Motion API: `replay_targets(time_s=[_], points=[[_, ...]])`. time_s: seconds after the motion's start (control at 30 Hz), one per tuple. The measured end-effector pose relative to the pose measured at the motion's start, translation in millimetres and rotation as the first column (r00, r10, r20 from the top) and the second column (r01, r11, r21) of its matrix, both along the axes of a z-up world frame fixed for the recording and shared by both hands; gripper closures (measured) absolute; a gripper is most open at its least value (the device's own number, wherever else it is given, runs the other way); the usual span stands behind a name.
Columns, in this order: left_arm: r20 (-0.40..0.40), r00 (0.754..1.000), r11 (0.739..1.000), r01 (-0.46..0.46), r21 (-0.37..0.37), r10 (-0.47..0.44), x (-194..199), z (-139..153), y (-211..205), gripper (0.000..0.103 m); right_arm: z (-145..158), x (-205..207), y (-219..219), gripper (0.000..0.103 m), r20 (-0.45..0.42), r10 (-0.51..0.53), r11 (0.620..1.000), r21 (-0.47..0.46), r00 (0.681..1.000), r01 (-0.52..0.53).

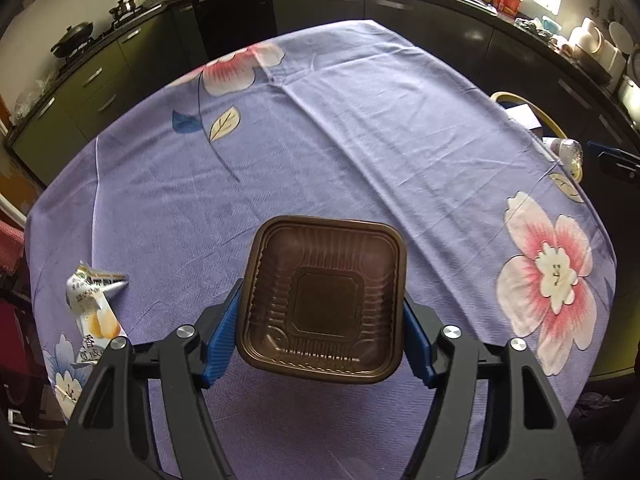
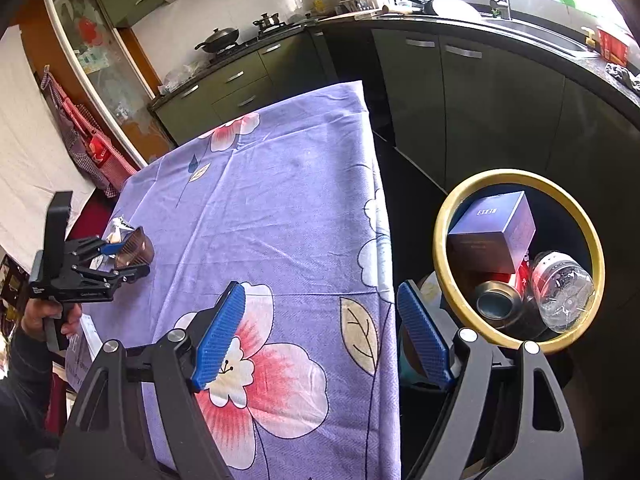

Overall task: Collect trash
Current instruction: 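Carry the brown tray over the bin and open the left gripper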

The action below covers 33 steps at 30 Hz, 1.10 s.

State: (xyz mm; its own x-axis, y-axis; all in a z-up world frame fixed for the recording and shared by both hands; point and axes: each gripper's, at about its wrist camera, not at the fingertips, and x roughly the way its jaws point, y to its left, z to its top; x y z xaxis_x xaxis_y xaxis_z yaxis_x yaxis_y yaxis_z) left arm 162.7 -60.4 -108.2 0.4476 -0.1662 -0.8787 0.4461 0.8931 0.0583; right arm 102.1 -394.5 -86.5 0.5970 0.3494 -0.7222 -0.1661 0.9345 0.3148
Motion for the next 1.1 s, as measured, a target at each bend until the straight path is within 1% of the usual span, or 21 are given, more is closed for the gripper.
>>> replay_targets(time_s=[0.1,0.27,0.37,0.5,0.63,0.67,0.8,0.9,0.97,1.03,1.1], points=[[0.022,0.999,0.999,0.036,0.002,-0.036,-4.5,15.2,-15.1,0.037,-0.6,-1.6,1.5,0.025,0.001,0.007,1.000,-0.006,1.000,-0.007],[0.040,0.990,0.990,0.139,-0.007,-0.138,-9.0,40.9,-59.8,0.036,-1.9,-6.2,-3.2,0.025,0.009,0.007,1.000,-0.014,1.000,-0.007],[0.029,0.979,0.979,0.203,-0.018,-0.202,-5.6,49.8,-98.0,0.036,1.0,-11.5,-11.7,0.025,0.026,-0.015,0.999,-0.035,1.000,0.015],[0.008,0.957,0.957,0.290,-0.016,-0.290,6.5,52.7,-158.0,0.036,9.4,-22.3,-38.7,0.025,0.054,-0.073,0.996,-0.050,0.996,0.076],[-0.019,0.920,0.920,0.392,-0.014,-0.392,20.4,48.2,-230.8,0.036,15.6,-33.6,-69.4,0.025,0.073,-0.139,0.988,-0.063,0.988,0.144],[-0.026,0.913,0.913,0.407,-0.017,-0.407,23.7,46.7,-242.7,0.036,16.0,-35.8,-77.2,0.025,0.074,-0.154,0.985,-0.068,0.985,0.159],[-0.087,0.874,0.878,0.476,-0.048,-0.479,38.8,32.6,-306.7,0.036,16.5,-42.9,-102.8,0.025,0.077,-0.208,0.973,-0.088,0.975,0.215],[-0.126,0.850,0.859,0.508,-0.064,-0.512,50.6,21.1,-349.8,0.036,19.6,-49.9,-123.3,0.025,0.087,-0.255,0.962,-0.077,0.963,0.261],[-0.155,0.837,0.851,0.519,-0.080,-0.525,57.5,12.9,-373.2,0.036,22.9,-55.0,-137.2,0.025,0.098,-0.284,0.954,-0.067,0.954,0.291],[-0.194,0.826,0.848,0.519,-0.105,-0.529,68.5,4.1,-401.2,0.036,25.4,-58.2,-145.9,0.025,0.104,-0.299,0.950,-0.062,0.949,0.307],[-0.218,0.817,0.845,0.522,-0.116,-0.534,74.0,-4.4,-418.5,0.036,28.0,-62.1,-151.3,0.025,0.106,-0.304,0.948,-0.062,0.947,0.312]])
